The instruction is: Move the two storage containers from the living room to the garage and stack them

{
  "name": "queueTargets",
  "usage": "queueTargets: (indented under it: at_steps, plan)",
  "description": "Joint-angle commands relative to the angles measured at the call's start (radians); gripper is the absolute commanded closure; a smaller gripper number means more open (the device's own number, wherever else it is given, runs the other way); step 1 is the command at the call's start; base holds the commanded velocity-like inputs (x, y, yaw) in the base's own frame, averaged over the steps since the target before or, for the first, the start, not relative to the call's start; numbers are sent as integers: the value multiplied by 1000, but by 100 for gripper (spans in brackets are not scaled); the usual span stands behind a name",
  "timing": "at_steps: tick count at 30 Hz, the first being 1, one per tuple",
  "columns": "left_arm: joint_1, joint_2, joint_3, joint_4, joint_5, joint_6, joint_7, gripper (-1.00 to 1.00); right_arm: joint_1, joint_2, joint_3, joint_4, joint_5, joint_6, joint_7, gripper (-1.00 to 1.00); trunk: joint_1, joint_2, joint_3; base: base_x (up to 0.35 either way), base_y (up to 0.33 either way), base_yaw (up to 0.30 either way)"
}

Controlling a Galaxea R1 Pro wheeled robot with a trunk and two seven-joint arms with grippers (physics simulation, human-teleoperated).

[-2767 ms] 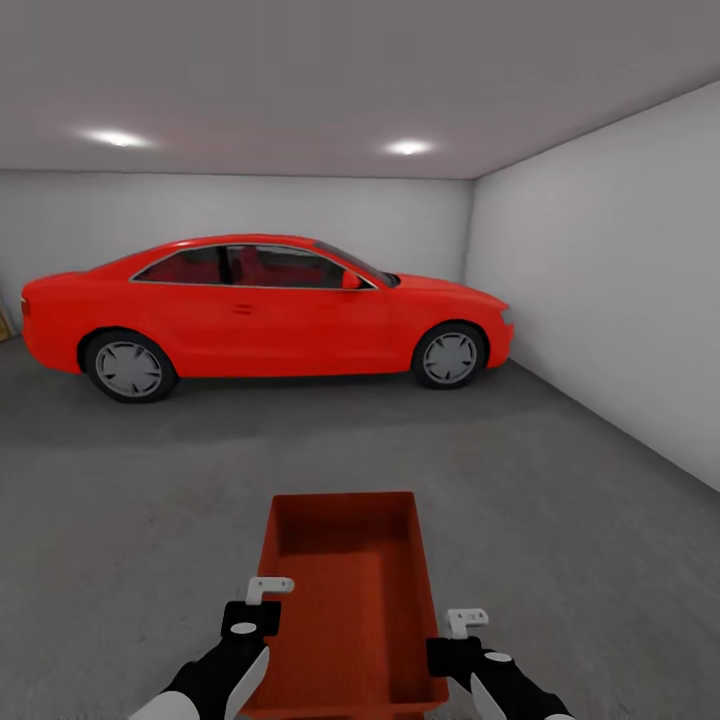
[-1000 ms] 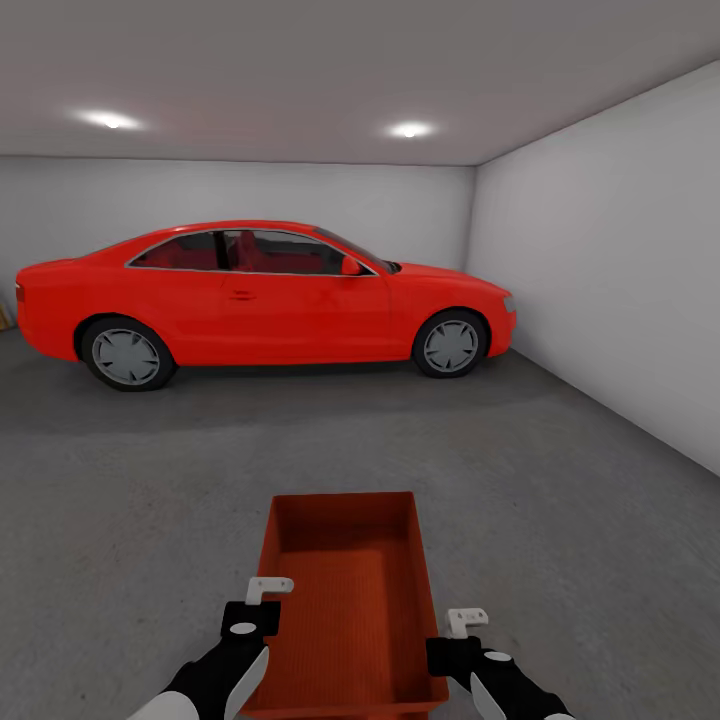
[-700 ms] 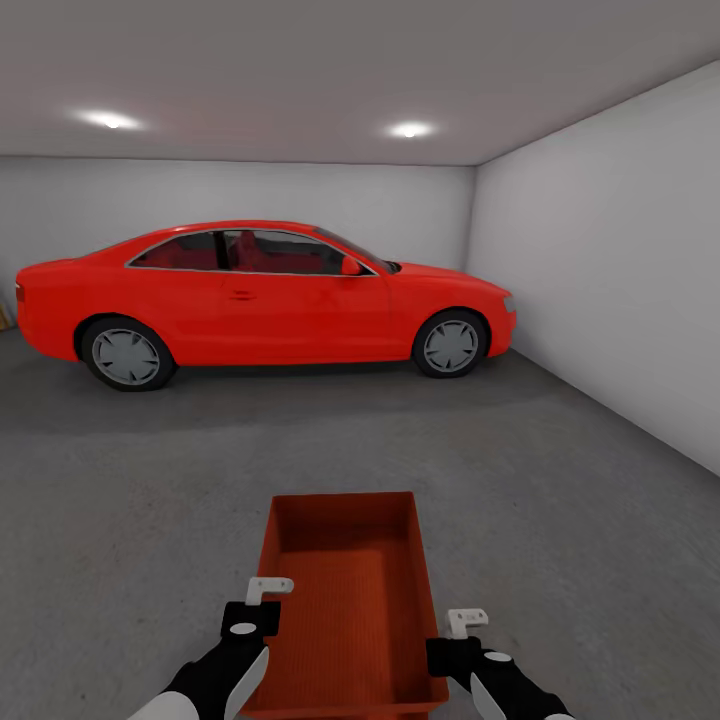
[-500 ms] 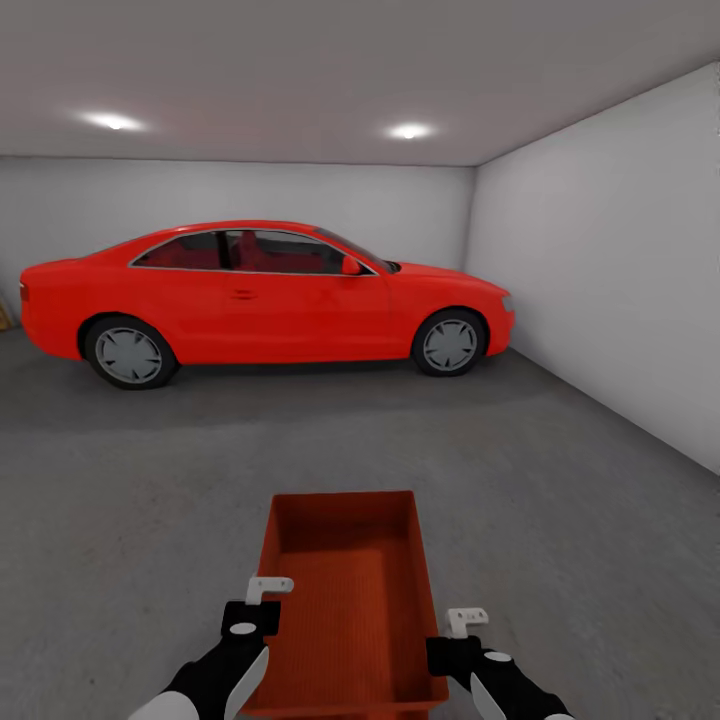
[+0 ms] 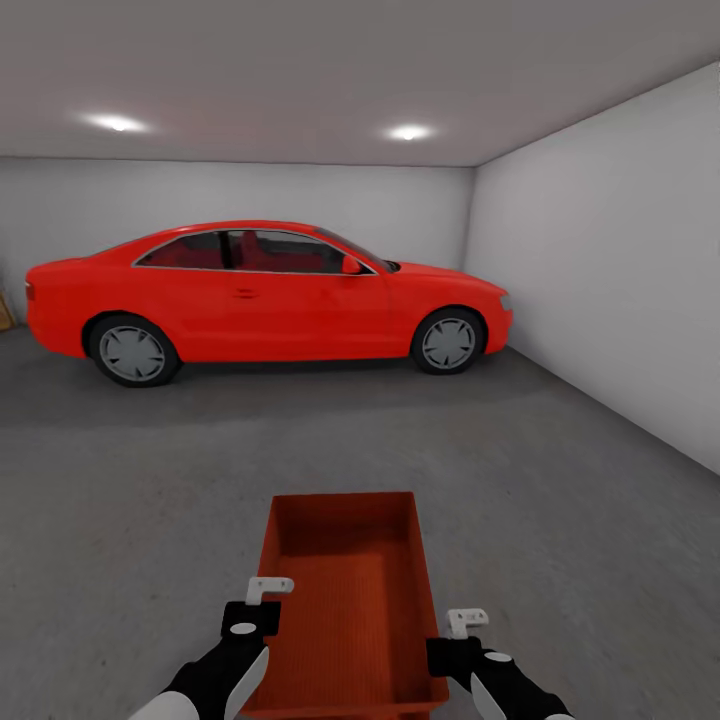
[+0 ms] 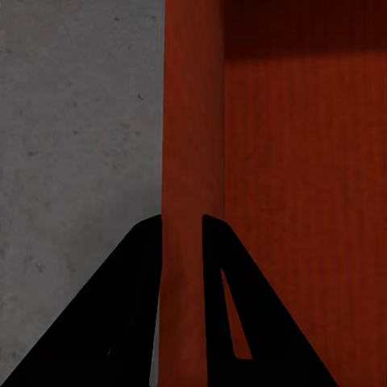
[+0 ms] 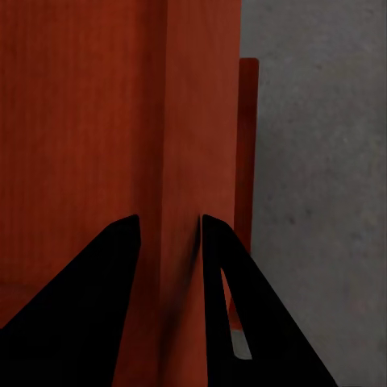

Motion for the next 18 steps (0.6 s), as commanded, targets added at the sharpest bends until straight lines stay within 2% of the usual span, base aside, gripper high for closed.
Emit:
queueTargets:
  at_steps: [1, 7, 18]
  plan:
    - [0, 1, -28, 2, 37, 6, 7, 100, -1, 0, 0, -20, -1, -76, 6, 100, 0, -1, -1, -83, 0, 0]
    - [0, 1, -28, 2, 38, 6, 7, 100, -1, 0, 0, -20, -2, -76, 6, 100, 0, -1, -1, -172, 0, 0]
    - [0, 1, -28, 2, 38, 6, 7, 100, -1, 0, 0, -19, -2, -76, 6, 100, 0, -1, -1, -10, 0, 0]
